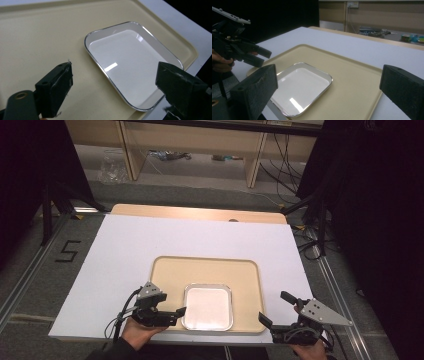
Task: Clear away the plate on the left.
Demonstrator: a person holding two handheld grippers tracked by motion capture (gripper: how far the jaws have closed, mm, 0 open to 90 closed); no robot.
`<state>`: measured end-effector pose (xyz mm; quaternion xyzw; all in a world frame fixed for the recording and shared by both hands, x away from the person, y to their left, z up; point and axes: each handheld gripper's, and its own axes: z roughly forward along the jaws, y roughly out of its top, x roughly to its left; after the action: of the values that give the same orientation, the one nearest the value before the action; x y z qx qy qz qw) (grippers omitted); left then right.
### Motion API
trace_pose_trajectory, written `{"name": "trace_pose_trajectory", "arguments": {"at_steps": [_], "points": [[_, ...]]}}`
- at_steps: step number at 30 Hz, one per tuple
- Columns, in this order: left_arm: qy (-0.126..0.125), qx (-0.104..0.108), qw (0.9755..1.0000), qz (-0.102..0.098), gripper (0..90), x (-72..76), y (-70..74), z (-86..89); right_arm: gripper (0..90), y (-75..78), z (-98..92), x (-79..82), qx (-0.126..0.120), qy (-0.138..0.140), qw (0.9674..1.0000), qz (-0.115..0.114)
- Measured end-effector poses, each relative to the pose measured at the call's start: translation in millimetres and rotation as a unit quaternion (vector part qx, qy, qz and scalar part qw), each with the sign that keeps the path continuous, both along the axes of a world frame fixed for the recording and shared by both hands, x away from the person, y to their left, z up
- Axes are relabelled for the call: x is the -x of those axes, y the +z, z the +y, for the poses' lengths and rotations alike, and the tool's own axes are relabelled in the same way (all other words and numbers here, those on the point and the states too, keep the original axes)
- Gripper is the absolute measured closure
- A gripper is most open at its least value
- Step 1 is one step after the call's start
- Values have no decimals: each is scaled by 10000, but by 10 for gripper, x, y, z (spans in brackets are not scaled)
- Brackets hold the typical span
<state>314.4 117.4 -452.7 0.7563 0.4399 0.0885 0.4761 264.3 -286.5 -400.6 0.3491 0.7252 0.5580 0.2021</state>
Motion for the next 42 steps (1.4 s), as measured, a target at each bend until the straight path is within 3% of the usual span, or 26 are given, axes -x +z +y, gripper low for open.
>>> {"name": "trace_pose_trajectory", "arguments": {"at_steps": [4,9,19,24,35,42], "points": [[-12,-58,9999,-126,41,21,43,38,22,-3,3,5,-27,-55,10000,-3],[100,-47,9994,-339,35,62,90,85,22,-2,0,-2,1,-3,10000,3],[267,52,9979,-580,25,108,142,193,22,-3,0,3,-17,-56,10000,26],[324,-61,9966,-754,27,149,172,237,22,-5,-1,-1,-23,-3,10000,4],[238,31,9937,-1091,34,231,217,305,22,-6,1,-3,-23,6,10000,0],[175,-36,9919,-1258,35,278,243,349,22,-7,2,0,-29,5,10000,1]]}}
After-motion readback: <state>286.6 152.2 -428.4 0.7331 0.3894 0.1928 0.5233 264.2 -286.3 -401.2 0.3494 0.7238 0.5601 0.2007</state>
